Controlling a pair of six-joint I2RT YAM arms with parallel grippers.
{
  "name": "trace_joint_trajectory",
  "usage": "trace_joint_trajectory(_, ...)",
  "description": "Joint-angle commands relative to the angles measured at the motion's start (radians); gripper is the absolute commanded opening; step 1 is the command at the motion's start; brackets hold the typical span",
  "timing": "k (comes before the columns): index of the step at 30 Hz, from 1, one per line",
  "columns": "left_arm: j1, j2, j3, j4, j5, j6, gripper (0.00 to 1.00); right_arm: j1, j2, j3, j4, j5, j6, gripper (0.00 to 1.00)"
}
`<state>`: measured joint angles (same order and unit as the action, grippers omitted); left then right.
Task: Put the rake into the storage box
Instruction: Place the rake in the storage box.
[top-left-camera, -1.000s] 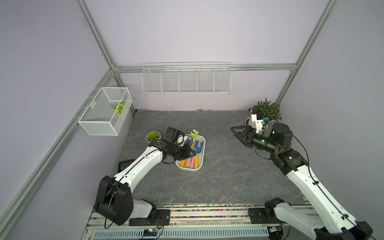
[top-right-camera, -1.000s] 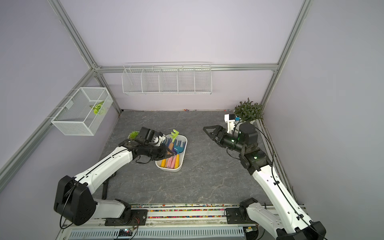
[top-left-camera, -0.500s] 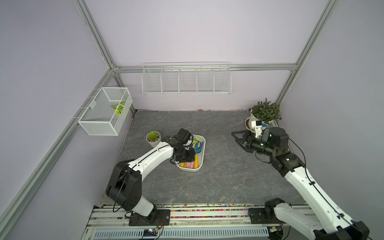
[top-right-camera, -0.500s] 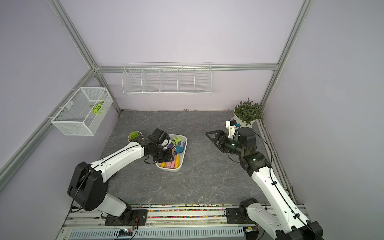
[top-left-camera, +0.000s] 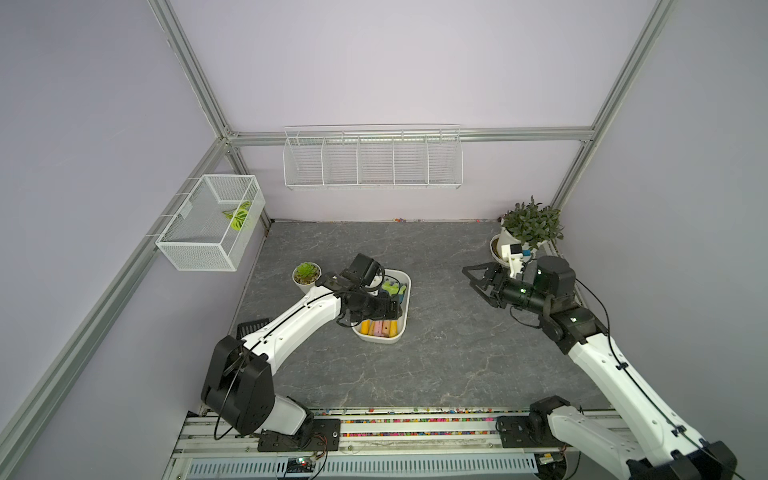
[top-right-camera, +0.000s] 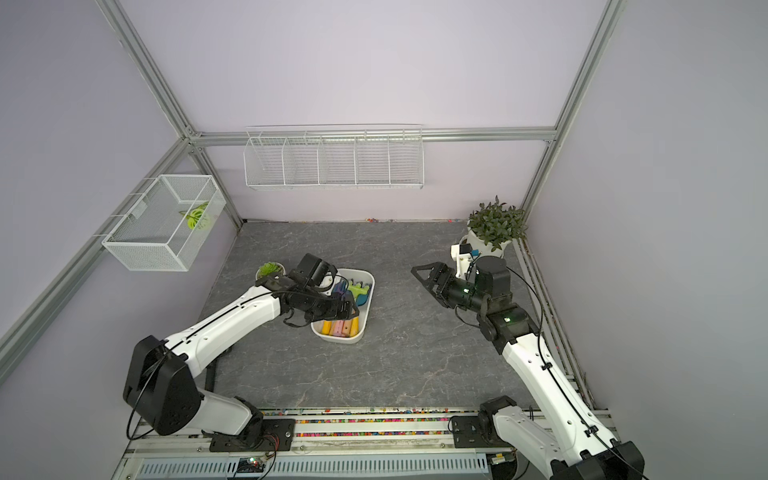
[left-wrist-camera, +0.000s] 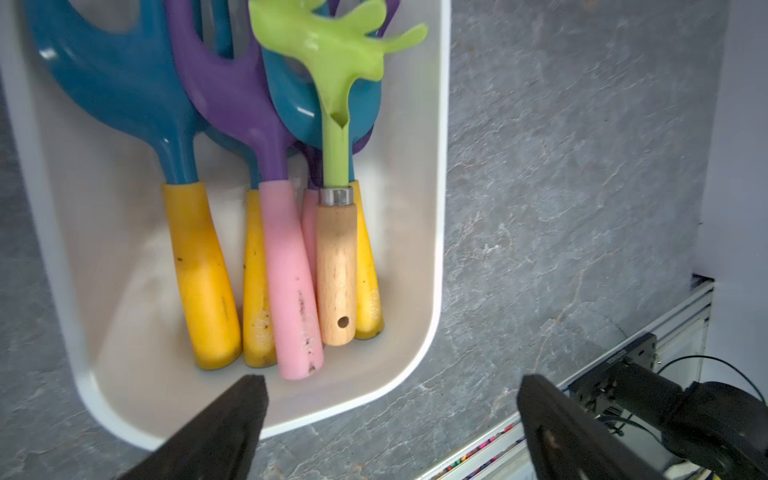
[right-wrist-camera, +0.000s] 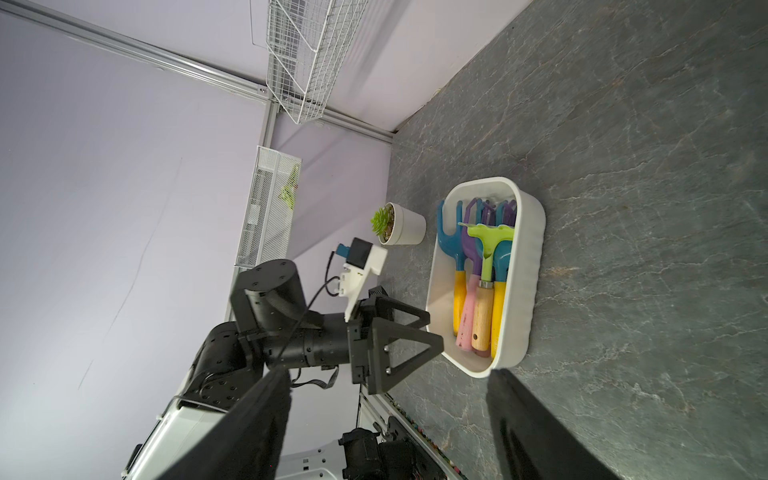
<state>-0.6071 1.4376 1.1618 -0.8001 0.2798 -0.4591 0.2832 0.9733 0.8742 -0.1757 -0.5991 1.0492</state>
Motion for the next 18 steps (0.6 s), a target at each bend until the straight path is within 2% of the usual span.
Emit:
trace_joint_trajectory(1, 0.007, -0.063, 0.064, -0.005, -0.020, -0.019, 1.00, -0.008, -0.001, 0.010, -0.017, -0.008, -0.039, 0.79)
trace_joint_trajectory(6, 0.023, -0.161, 0.123, 0.011, -0.098, -0.051, 1.00, -0.014, 0.010, 0.111, -0.150, 0.039, -0.154, 0.80)
trace_joint_trajectory(9, 0.036, -0.243, 0.128, 0.070, -0.155, -0.065, 1.00, -0.013, 0.011, 0.215, -0.302, 0.144, -0.279, 0.82)
trace_joint_trajectory(12, 0.044, -0.311, 0.133, 0.110, -0.242, -0.054, 1.00, -0.013, -0.008, 0.291, -0.421, 0.323, -0.382, 0.84)
trace_joint_trajectory(16, 0.043, -0.419, 0.065, 0.236, -0.338, 0.007, 1.00, -0.013, -0.078, 0.306, -0.446, 0.609, -0.481, 0.88)
trace_joint_trajectory(18, 0.044, -0.494, -0.016, 0.339, -0.410, 0.042, 1.00, -0.013, -0.106, 0.307, -0.456, 0.716, -0.521, 0.98)
